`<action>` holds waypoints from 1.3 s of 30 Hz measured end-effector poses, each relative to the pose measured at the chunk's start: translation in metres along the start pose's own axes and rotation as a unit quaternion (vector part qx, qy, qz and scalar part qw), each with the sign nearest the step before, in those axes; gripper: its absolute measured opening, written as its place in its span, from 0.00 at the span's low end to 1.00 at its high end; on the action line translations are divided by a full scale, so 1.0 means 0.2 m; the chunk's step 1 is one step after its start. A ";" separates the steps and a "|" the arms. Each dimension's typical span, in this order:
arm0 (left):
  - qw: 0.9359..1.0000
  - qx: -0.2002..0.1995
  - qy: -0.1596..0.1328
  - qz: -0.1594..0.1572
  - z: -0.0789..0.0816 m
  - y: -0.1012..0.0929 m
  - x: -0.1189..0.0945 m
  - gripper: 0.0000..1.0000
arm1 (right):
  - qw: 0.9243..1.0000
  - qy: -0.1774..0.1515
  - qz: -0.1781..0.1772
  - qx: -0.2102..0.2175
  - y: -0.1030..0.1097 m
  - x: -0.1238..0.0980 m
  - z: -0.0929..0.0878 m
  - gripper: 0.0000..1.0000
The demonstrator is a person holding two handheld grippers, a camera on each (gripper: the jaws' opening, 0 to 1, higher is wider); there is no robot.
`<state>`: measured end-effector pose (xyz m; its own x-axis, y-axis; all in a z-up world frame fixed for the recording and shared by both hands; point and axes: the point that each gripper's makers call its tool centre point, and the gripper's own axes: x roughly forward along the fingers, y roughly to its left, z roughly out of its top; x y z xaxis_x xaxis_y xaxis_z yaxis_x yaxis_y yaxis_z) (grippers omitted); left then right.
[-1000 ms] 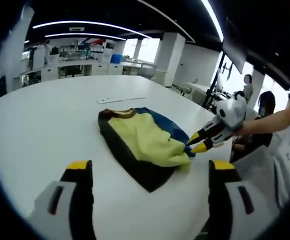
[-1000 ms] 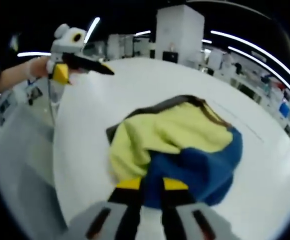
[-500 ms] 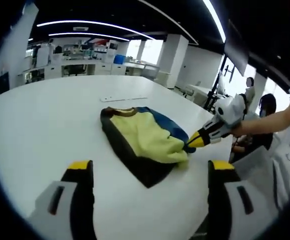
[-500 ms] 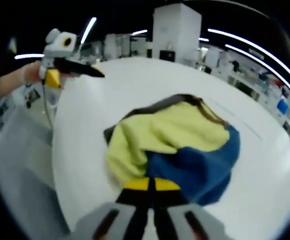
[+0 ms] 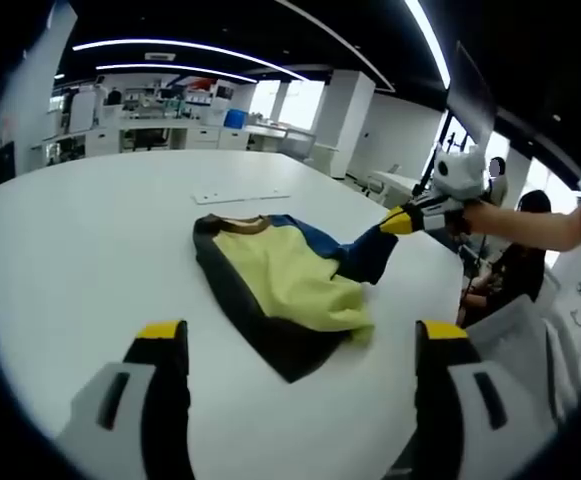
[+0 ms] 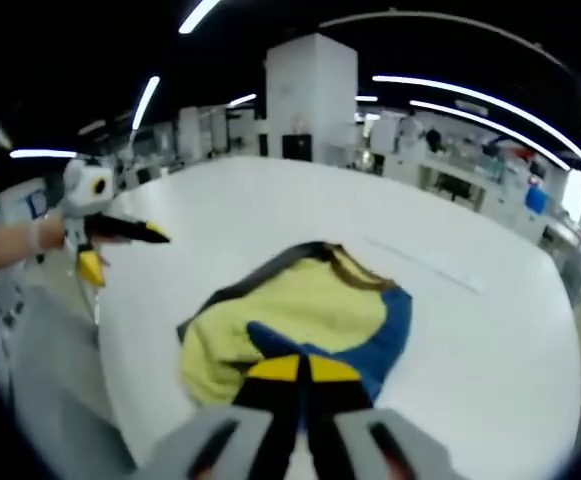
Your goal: Fold the garment on the visible template until the final outline fits inside the template.
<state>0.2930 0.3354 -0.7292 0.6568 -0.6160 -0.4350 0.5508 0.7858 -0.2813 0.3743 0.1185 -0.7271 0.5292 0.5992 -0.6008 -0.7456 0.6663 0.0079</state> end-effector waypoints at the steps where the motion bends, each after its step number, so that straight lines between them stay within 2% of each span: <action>1: 1.000 -0.001 0.000 -0.001 0.00 0.00 0.01 0.91 | 1.000 0.002 -0.013 0.011 -0.05 0.00 -0.02 0.00; 3: 1.000 -0.002 0.001 -0.003 -0.01 0.00 0.01 0.91 | 0.999 0.006 -0.027 0.026 -0.13 0.01 -0.05 0.00; 6: 1.000 -0.003 0.003 -0.004 -0.01 -0.01 0.02 0.91 | 0.996 0.016 -0.053 0.072 -0.29 0.05 -0.14 0.00; 8: 1.000 -0.004 0.005 -0.003 -0.02 0.00 0.02 0.91 | 0.994 0.024 -0.065 0.081 -0.35 0.05 -0.19 0.00; 17: 1.000 -0.009 0.005 -0.001 -0.02 0.01 0.03 0.91 | 0.985 0.065 -0.104 0.119 -0.52 0.05 -0.40 0.00; 20: 1.000 -0.010 0.005 -0.001 -0.02 0.01 0.03 0.91 | 0.983 0.075 -0.110 0.125 -0.52 0.06 -0.44 0.00; 25: 1.000 -0.012 0.006 0.000 -0.03 0.01 0.03 0.91 | 0.982 0.081 -0.114 0.128 -0.54 0.08 -0.46 0.00; 30: 1.000 -0.013 0.005 0.002 -0.03 0.01 0.02 0.91 | 0.984 0.069 -0.116 0.112 -0.53 0.07 -0.42 0.01; 33: 1.000 -0.014 0.004 0.002 -0.03 0.02 0.02 0.91 | 0.986 0.063 -0.120 0.100 -0.54 0.06 -0.40 0.12; 39: 1.000 -0.014 0.002 0.002 -0.03 0.02 0.02 0.91 | 0.991 0.042 -0.107 0.072 -0.47 0.04 -0.33 0.30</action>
<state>0.2944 0.3360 -0.7372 0.6562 -0.6131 -0.4399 0.5335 0.7893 -0.3041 0.4211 0.0314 -0.7854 0.6283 0.4029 -0.6655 -0.5521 0.8336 -0.0165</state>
